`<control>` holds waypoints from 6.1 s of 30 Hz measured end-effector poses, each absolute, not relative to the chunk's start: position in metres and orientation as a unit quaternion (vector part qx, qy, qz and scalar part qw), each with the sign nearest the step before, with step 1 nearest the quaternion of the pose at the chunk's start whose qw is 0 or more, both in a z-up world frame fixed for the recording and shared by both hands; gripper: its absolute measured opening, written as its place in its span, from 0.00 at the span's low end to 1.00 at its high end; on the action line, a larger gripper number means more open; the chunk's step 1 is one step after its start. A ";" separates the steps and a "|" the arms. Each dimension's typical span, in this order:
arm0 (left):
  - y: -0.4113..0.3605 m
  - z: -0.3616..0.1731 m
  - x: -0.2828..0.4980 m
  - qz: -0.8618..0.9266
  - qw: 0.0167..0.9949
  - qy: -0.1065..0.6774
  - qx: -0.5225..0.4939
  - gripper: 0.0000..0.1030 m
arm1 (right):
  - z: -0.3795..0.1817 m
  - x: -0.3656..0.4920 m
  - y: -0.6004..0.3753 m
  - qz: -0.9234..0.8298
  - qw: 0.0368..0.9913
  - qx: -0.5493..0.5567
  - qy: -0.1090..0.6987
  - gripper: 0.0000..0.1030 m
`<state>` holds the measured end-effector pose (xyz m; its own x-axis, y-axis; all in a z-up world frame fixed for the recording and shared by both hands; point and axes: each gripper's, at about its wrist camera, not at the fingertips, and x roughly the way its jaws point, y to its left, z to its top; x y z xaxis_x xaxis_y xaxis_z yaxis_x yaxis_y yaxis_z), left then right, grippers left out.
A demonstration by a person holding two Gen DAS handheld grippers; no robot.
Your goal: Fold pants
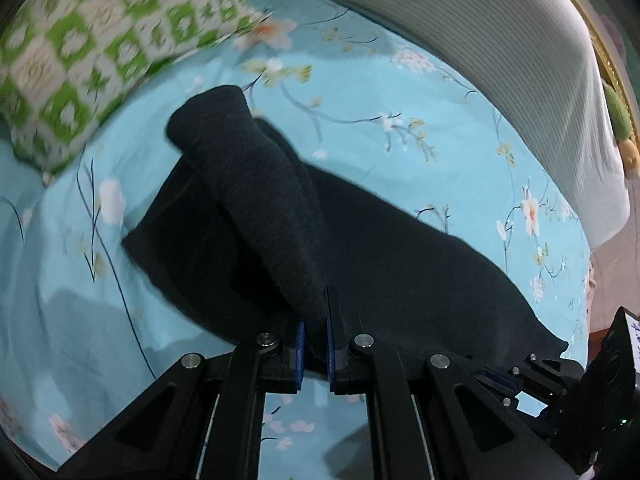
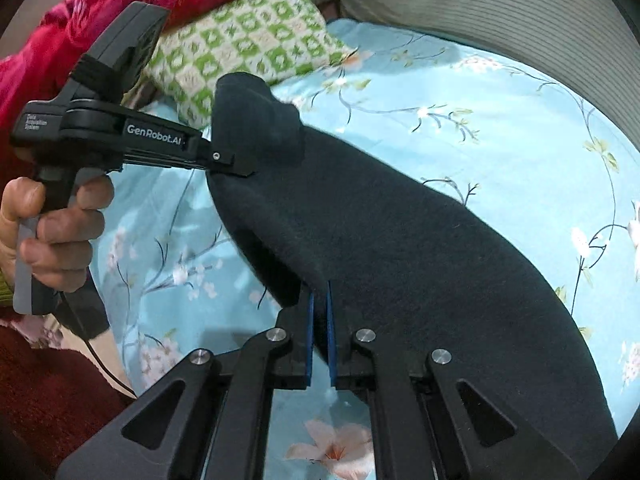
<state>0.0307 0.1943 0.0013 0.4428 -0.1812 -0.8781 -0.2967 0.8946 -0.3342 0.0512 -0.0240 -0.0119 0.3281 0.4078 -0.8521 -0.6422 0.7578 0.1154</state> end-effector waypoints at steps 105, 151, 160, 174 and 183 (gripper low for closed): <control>0.275 -0.013 0.042 0.128 0.836 0.520 -0.115 0.46 | -0.012 0.158 -0.032 0.123 0.856 -0.091 0.493 0.24; -0.206 -0.002 0.132 -0.370 0.719 0.561 0.176 0.68 | -0.017 -0.097 -0.375 -0.179 0.806 0.431 0.363 0.55; -0.285 -0.026 0.144 -0.412 0.666 0.587 0.207 0.69 | -0.021 -0.095 -0.390 -0.164 0.808 0.462 0.326 0.46; -0.364 -0.071 0.144 -0.454 0.614 0.611 0.210 0.52 | -0.035 -0.119 -0.411 -0.146 0.815 0.473 0.301 0.11; -0.368 -0.057 0.136 -0.493 0.605 0.597 0.187 0.11 | -0.032 -0.117 -0.410 -0.127 0.821 0.469 0.300 0.11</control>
